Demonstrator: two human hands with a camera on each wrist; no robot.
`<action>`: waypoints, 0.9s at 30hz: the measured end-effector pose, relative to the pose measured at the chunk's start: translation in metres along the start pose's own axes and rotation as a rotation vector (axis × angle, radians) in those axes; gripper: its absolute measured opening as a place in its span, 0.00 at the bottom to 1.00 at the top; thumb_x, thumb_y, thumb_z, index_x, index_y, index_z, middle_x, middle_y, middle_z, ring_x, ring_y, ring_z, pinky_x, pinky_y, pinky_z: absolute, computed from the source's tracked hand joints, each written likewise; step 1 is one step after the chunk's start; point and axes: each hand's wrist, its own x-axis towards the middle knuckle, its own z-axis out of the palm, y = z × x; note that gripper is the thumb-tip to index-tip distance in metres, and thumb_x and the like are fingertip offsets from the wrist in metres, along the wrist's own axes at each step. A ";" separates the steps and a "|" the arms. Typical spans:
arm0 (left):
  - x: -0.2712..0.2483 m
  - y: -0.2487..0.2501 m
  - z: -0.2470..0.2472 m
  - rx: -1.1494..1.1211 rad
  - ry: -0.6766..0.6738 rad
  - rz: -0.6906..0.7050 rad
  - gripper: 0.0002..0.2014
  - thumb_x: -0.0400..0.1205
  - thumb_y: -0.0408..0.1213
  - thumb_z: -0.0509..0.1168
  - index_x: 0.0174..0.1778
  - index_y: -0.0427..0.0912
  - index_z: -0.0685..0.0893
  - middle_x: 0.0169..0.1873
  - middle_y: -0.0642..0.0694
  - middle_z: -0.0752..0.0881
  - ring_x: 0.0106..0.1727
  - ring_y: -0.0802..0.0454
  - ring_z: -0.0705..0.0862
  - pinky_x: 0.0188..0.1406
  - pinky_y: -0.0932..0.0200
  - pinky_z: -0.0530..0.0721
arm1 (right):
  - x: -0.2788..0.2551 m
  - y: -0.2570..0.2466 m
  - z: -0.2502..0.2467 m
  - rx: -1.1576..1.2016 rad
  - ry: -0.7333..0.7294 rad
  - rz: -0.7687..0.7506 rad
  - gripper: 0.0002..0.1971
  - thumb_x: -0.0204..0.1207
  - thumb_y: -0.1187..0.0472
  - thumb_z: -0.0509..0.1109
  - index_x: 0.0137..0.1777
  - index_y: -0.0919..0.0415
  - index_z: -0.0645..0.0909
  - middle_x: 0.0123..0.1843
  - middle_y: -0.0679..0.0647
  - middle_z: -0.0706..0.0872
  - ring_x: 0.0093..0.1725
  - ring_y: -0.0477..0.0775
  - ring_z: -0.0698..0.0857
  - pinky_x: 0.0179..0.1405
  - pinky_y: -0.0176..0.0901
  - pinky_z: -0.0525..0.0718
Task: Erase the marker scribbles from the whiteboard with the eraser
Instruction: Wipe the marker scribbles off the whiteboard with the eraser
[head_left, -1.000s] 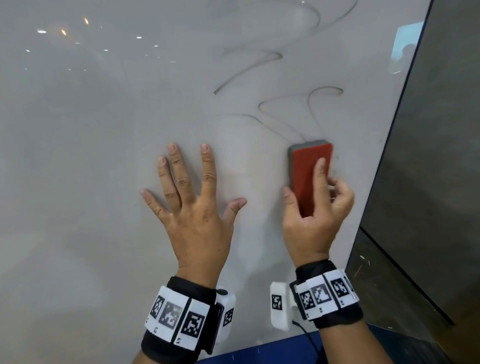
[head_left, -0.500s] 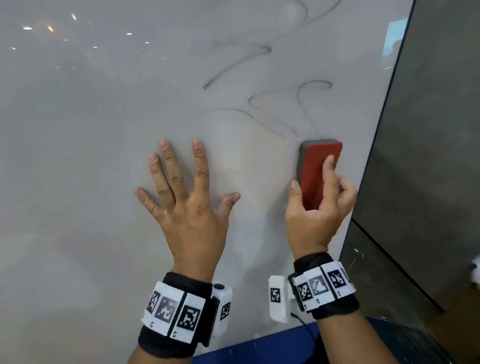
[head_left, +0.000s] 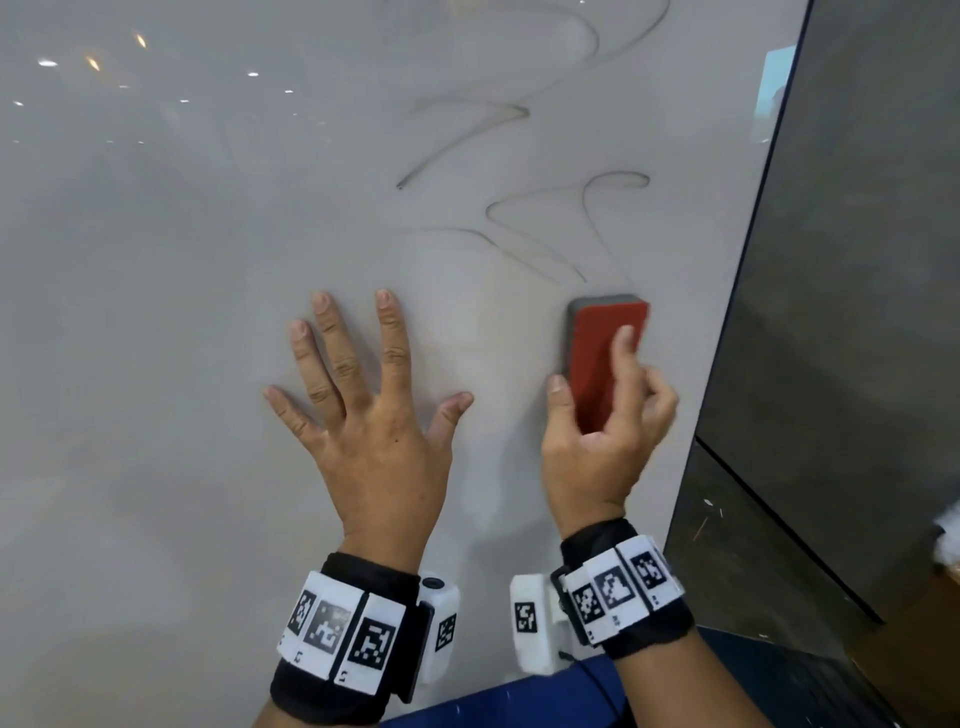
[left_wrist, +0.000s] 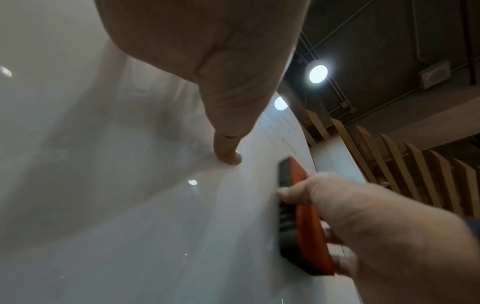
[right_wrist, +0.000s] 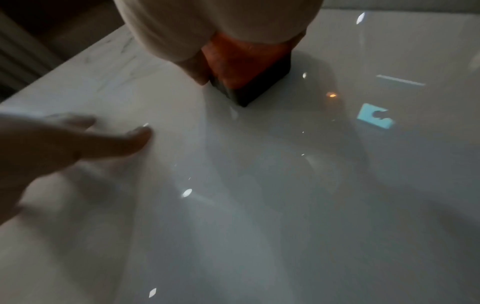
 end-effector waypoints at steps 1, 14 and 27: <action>0.000 0.000 0.000 -0.001 -0.001 -0.001 0.51 0.77 0.67 0.66 0.88 0.54 0.43 0.86 0.35 0.44 0.87 0.36 0.42 0.77 0.19 0.49 | -0.008 -0.003 0.000 -0.033 -0.059 -0.079 0.32 0.72 0.56 0.77 0.77 0.54 0.75 0.60 0.62 0.74 0.58 0.62 0.74 0.60 0.62 0.81; -0.001 0.000 0.004 0.005 0.037 0.004 0.51 0.76 0.67 0.64 0.88 0.52 0.45 0.86 0.37 0.43 0.87 0.36 0.42 0.77 0.20 0.50 | 0.003 -0.004 0.003 -0.023 -0.047 -0.138 0.30 0.73 0.55 0.77 0.76 0.51 0.75 0.61 0.59 0.72 0.58 0.61 0.75 0.55 0.65 0.83; 0.000 0.001 -0.002 0.045 0.041 -0.015 0.52 0.73 0.69 0.68 0.88 0.53 0.53 0.85 0.38 0.50 0.86 0.37 0.50 0.77 0.23 0.56 | -0.001 -0.025 0.013 -0.001 -0.113 -0.223 0.29 0.72 0.57 0.78 0.74 0.54 0.78 0.59 0.62 0.74 0.56 0.62 0.75 0.54 0.64 0.83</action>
